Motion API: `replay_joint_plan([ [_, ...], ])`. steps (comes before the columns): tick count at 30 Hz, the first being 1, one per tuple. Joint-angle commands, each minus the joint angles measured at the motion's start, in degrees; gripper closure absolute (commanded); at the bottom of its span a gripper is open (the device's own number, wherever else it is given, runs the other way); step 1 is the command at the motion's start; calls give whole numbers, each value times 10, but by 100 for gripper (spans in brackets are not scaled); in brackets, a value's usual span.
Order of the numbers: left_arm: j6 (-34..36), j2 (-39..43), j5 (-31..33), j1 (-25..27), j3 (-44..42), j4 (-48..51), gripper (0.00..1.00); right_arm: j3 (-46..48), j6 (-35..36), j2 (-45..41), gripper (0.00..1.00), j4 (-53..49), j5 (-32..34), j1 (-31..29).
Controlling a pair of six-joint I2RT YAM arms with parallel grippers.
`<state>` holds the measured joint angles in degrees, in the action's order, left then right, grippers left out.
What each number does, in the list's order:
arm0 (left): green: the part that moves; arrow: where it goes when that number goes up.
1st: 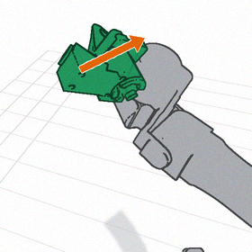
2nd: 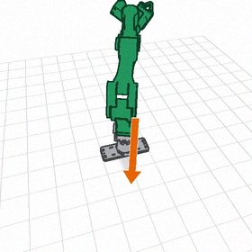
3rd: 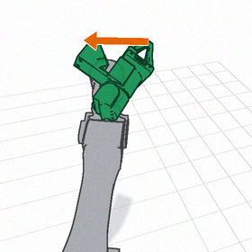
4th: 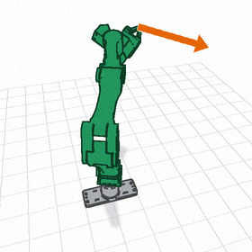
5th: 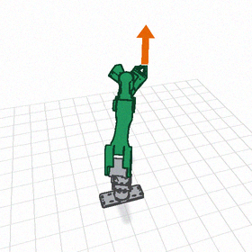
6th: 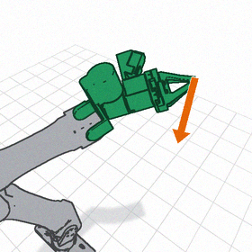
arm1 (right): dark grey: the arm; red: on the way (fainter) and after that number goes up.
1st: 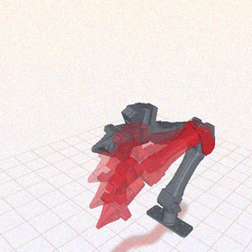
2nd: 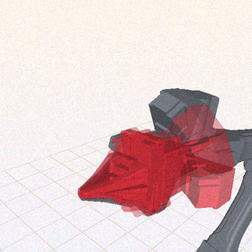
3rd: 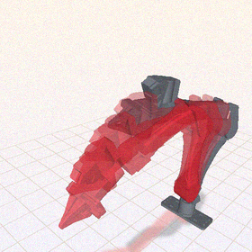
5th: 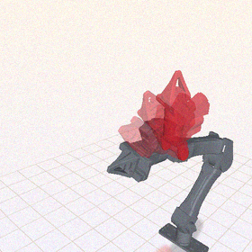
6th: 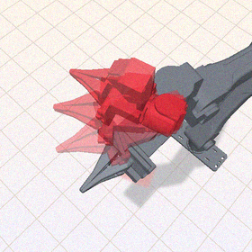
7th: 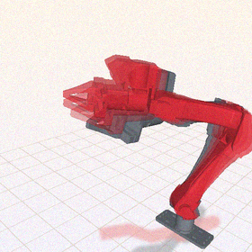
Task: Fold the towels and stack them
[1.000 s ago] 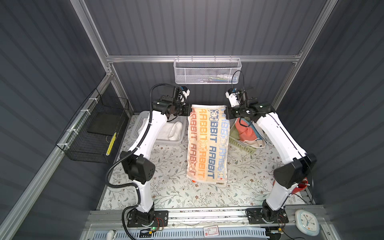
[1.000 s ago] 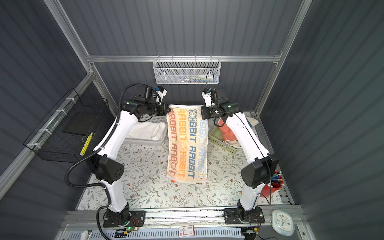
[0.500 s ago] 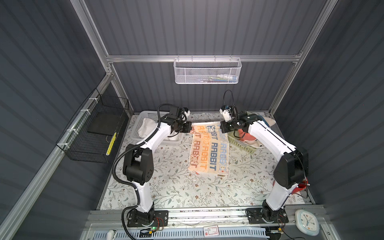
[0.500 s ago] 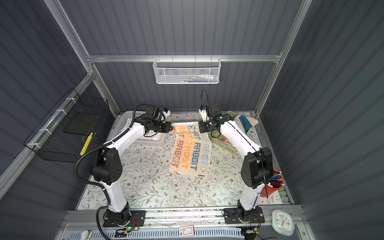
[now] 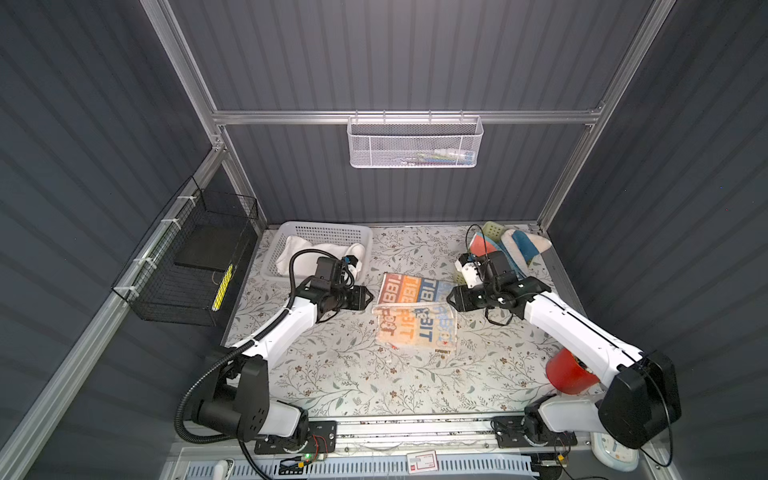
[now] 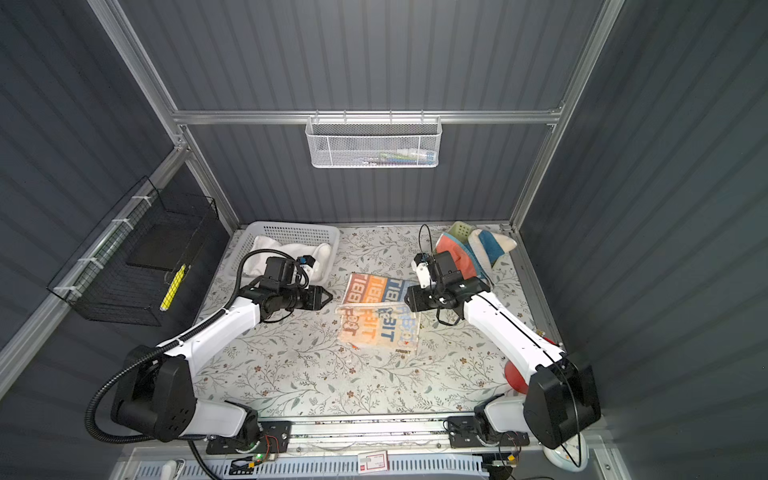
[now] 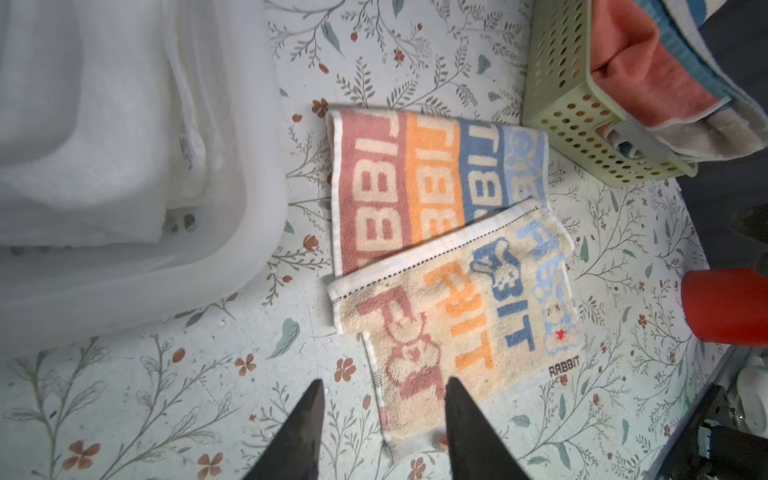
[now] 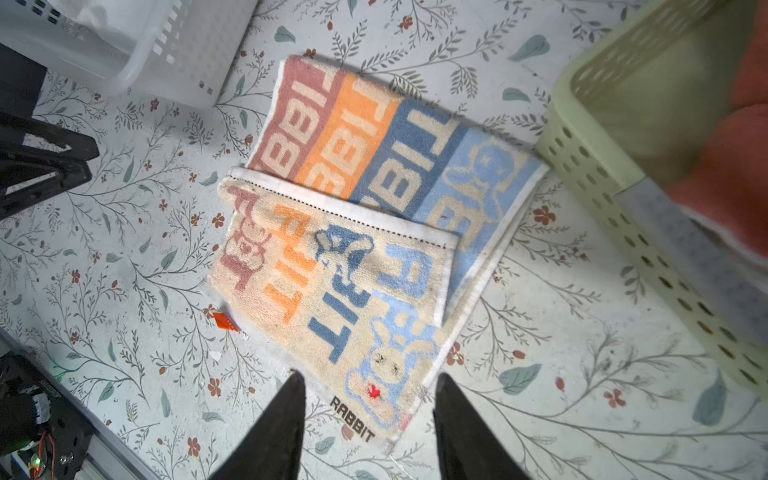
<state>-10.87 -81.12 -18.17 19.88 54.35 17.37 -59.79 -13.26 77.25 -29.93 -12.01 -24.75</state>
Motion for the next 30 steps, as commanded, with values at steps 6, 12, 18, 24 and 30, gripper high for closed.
replay_joint_plan([
  [6, -21, -142, 62, 71, 111, 19, 59, -42, -79, 115, 41, 13, 3, -2],
  [12, -28, -307, 70, 106, 257, 53, 66, -153, -64, 233, 48, 12, -6, -9],
  [18, -26, -404, 53, 124, 339, 67, 87, -259, -36, 350, 83, -17, 2, -20],
  [24, -8, -406, 71, 143, 316, 77, 88, -308, -40, 436, 98, -29, -14, -29],
  [30, 13, -358, 84, 173, 232, 87, 87, -319, -58, 475, 100, -30, -23, -33],
])
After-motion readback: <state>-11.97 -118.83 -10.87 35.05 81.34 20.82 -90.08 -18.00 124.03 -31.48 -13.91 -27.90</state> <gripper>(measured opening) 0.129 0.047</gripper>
